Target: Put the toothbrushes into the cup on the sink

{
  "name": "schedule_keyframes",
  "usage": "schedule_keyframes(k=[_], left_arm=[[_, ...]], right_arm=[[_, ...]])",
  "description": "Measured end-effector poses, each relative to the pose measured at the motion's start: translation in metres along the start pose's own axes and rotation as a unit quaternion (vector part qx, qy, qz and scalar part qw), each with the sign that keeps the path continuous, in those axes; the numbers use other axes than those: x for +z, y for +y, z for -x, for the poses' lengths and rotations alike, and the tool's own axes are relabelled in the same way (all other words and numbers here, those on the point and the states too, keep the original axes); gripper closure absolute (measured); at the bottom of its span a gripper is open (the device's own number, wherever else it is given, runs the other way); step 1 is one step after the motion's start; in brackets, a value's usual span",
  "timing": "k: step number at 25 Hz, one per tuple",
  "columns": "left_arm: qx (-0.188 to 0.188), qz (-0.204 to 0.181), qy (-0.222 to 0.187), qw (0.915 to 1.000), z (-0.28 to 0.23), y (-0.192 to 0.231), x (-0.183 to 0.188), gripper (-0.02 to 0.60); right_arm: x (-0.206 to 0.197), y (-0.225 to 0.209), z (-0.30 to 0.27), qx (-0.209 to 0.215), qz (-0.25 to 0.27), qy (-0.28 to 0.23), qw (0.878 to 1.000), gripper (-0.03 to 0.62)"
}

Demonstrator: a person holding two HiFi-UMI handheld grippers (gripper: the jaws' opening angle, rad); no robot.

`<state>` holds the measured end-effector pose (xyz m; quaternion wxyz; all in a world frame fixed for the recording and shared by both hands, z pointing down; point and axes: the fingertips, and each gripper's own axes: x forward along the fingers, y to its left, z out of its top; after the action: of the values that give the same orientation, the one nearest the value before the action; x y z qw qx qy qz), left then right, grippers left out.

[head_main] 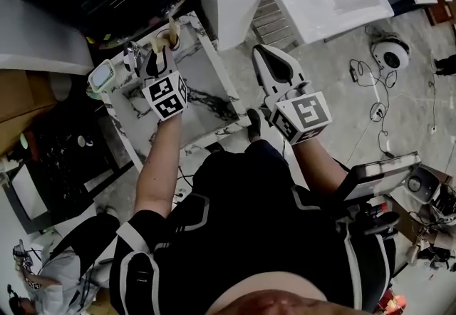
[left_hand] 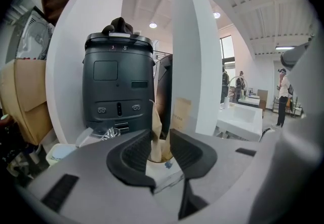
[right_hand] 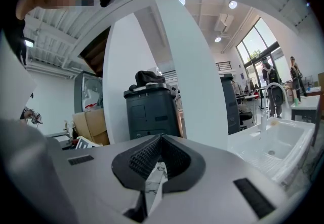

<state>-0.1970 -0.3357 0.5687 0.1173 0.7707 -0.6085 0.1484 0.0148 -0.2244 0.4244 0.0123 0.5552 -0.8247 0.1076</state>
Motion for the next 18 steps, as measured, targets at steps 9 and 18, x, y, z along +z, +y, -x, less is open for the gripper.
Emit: schedule_keyframes(k=[9, 18], left_arm=[[-0.031, -0.014, -0.069, 0.9970, 0.062, -0.012, 0.057, 0.472], [-0.087, -0.003, -0.151, 0.9846, 0.137, -0.033, 0.111, 0.476]], right_arm=[[0.034, 0.019, -0.003, 0.033, 0.017, -0.032, 0.999, 0.569], [0.057, 0.041, -0.006, 0.071, 0.023, -0.057, 0.996, 0.569]])
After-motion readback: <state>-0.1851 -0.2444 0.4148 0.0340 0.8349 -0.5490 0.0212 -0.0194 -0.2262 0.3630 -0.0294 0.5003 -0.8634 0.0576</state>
